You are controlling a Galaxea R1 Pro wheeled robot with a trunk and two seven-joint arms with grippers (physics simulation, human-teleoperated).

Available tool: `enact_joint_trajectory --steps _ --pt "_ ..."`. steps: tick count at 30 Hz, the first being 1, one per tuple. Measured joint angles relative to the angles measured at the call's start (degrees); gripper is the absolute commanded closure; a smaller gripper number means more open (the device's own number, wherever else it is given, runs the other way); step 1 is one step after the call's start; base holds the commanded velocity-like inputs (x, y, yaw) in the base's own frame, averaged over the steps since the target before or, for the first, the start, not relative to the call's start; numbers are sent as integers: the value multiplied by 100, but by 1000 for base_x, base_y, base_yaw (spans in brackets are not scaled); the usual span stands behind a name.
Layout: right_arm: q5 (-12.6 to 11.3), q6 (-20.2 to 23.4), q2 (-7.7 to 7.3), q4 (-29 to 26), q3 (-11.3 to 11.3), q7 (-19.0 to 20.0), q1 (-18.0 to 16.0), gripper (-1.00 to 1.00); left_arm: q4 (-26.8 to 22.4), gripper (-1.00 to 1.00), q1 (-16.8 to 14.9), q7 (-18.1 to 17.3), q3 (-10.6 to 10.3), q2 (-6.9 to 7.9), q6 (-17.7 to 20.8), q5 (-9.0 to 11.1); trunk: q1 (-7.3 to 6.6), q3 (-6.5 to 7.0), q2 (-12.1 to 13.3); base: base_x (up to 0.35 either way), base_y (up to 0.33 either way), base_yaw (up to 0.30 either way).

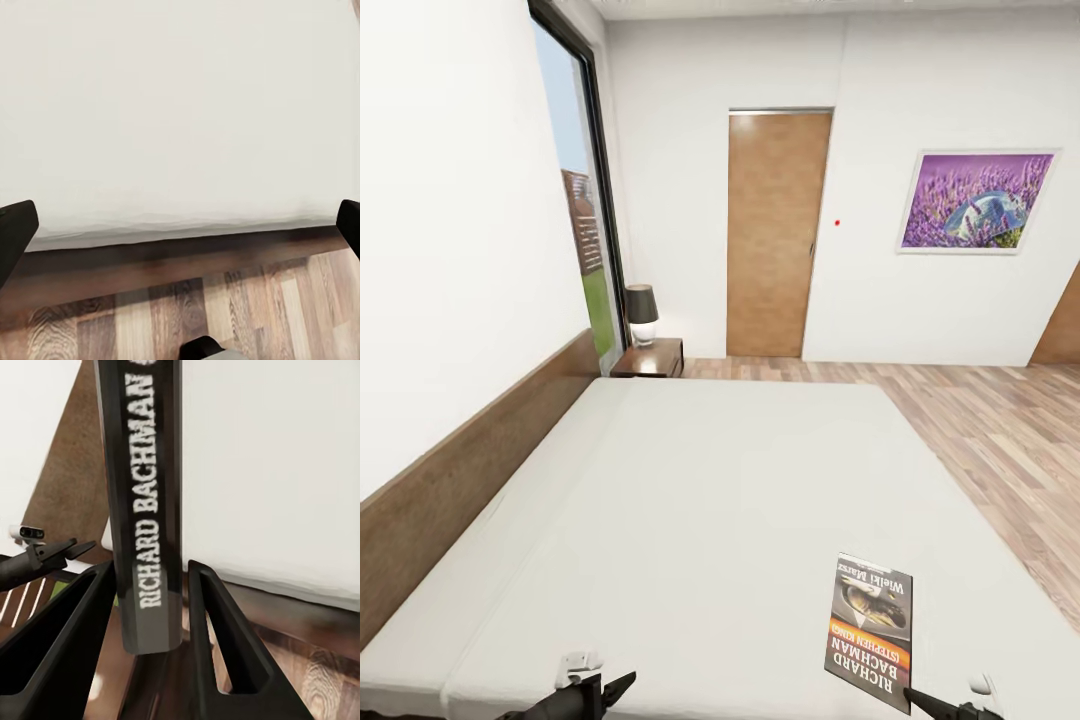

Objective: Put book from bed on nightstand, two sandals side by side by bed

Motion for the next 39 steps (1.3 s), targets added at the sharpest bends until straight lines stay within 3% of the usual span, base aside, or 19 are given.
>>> enact_joint_trajectory --steps 25,39 --pt "8 6 1 -6 6 3 -1 100 -3 -100 1 -1 0 1 0 0 0 1 0 0 0 153" --pt "9 6 1 -6 7 -5 -1 100 -3 -100 1 -1 0 -70 0 0 0 1 0 0 0 164"
